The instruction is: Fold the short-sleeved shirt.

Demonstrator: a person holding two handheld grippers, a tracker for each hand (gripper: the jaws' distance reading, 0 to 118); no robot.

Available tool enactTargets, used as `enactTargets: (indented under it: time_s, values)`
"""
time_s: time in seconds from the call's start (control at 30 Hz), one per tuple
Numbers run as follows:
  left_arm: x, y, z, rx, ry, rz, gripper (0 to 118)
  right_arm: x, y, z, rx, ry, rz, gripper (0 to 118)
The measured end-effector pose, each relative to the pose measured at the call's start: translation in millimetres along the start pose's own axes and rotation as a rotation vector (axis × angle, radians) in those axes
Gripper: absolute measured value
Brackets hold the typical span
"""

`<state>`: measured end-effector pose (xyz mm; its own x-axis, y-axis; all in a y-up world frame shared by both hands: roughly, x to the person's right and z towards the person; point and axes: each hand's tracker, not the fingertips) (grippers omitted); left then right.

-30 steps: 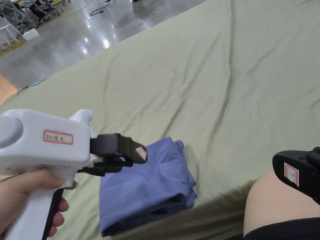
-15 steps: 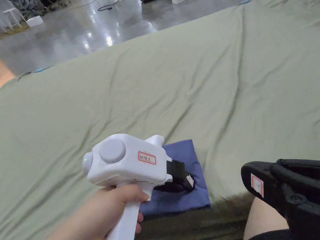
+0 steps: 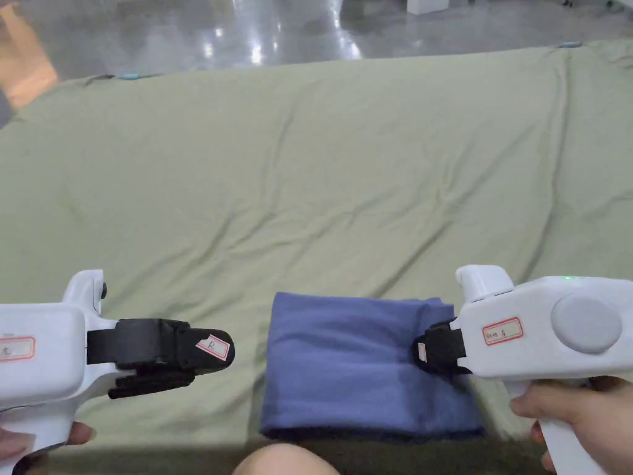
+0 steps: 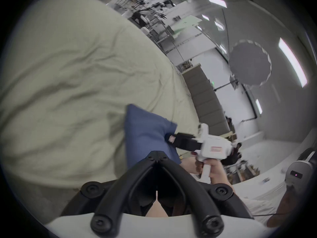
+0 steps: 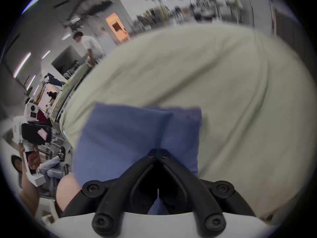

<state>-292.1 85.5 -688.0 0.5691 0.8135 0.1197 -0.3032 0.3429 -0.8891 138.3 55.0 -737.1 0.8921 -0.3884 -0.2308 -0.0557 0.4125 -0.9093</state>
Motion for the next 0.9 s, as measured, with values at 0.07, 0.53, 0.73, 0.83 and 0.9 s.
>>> enactTargets:
  time_s: [0.07, 0.53, 0.73, 0.83, 0.9]
  values:
    - [-31.5, 0.8, -10.3, -0.005, -0.030, 0.089, 27, 15.6, -2.2, -12.8, 0.114, 0.090, -0.027, 2]
    - [-13.3, 11.0, -160.3, -0.171, -0.112, 0.061, 19, 11.6, -3.9, 2.1, 0.105, 0.049, 0.041, 2]
    - [-14.0, 37.3, -102.5, -0.197, -0.024, -0.049, 19, 1.5, -5.9, 47.3, 0.215, 0.121, 0.082, 2]
    - [-15.2, 68.4, -33.5, -0.188, 0.156, -0.185, 19, -6.8, -8.0, 68.2, 0.243, 0.135, 0.116, 2]
    - [-20.9, 93.8, 18.3, -0.163, 0.308, -0.223, 19, -13.4, -10.0, 76.5, 0.254, 0.139, 0.137, 2]
